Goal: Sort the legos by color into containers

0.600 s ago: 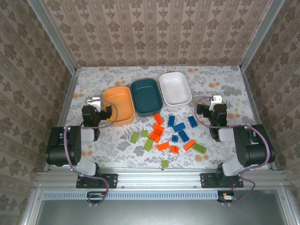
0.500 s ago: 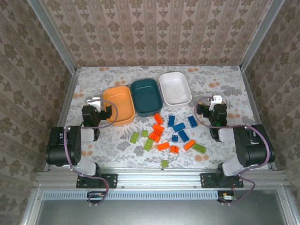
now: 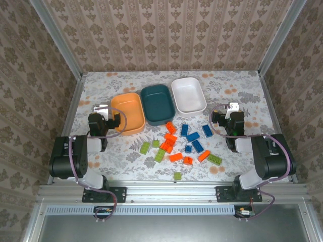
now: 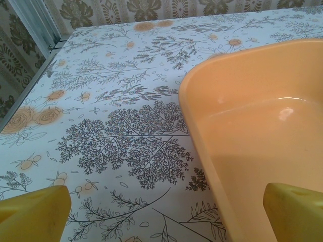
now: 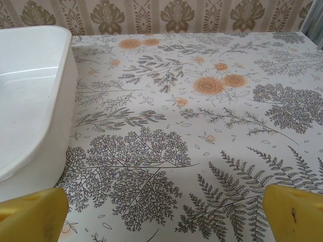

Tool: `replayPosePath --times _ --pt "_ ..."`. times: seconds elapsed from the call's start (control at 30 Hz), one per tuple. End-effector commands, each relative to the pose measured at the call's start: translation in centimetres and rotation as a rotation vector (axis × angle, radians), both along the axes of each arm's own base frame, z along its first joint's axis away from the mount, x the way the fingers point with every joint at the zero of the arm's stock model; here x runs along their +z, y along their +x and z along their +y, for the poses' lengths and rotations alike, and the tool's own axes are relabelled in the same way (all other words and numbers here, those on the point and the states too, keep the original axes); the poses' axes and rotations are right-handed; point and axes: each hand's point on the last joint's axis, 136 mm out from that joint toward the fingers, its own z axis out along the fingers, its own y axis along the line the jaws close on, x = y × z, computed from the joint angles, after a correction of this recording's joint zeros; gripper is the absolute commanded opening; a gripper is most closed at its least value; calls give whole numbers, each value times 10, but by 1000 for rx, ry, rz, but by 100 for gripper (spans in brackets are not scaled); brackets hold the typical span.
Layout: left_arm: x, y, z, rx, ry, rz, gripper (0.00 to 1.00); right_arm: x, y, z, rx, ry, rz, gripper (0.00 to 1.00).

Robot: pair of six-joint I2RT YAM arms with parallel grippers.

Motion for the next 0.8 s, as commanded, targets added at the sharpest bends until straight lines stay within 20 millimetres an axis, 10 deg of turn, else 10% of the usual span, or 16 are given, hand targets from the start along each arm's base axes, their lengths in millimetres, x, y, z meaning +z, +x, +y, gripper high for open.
replayPosePath --times 0.0,0.47,0.77 --pt "3 2 0 -10 0 -14 100 1 2 -2 -14 3 -8 100" --pt "6 2 1 -5 -1 -12 100 8 -2 -18 -118 5 -15 100" --pt "53 10 31 197 -8 135 100 53 -3 -44 -268 23 33 100"
